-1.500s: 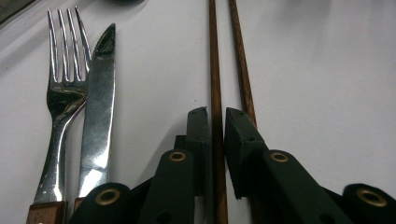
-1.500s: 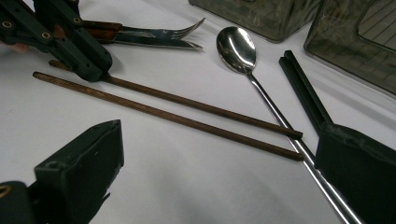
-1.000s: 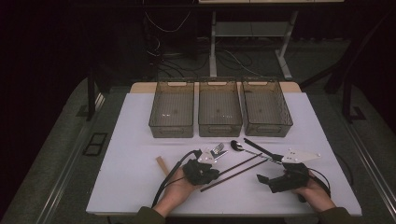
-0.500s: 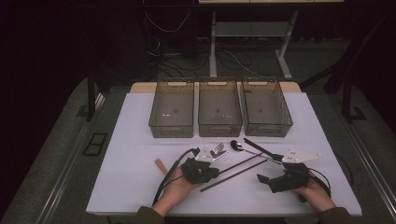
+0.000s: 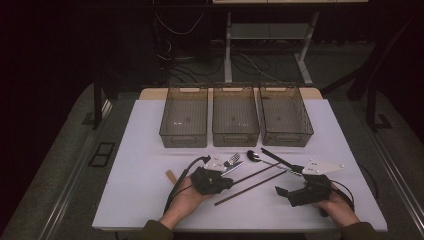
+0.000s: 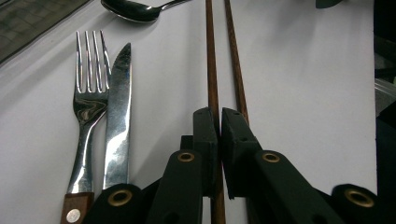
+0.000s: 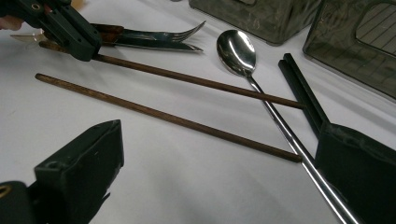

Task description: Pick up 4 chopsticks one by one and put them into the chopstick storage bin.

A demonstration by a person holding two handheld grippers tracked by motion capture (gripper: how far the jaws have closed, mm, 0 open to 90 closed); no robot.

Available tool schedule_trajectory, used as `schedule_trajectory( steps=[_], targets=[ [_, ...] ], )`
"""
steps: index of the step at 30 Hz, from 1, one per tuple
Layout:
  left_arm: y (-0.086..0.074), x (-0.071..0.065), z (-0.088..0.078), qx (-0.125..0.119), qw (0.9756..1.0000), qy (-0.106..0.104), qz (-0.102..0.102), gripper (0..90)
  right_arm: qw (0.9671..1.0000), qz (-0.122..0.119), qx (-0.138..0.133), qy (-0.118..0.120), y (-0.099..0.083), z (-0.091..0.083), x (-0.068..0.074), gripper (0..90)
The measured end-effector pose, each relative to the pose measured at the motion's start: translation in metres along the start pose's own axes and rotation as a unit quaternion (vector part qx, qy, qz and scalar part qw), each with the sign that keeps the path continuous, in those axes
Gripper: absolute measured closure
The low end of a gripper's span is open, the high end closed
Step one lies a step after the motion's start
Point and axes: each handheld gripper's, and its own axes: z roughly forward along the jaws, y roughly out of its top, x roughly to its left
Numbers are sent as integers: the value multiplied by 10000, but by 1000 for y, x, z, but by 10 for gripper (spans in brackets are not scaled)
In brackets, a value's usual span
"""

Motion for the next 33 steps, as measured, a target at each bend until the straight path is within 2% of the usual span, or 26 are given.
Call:
schedule_trajectory(
  steps=[20,25,33],
  targets=[
    [0,6,-19,-231,9996,-160,-96,840,10000,3,-40,1,0,-1,-1,17],
    [-2,9,-28,-290,9995,-107,-79,840,10000,-8,-28,-4,0,-1,-1,17],
    [-7,18,-44,-421,9989,46,-190,840,10000,-15,-46,-14,0,-1,0,17]
  ],
)
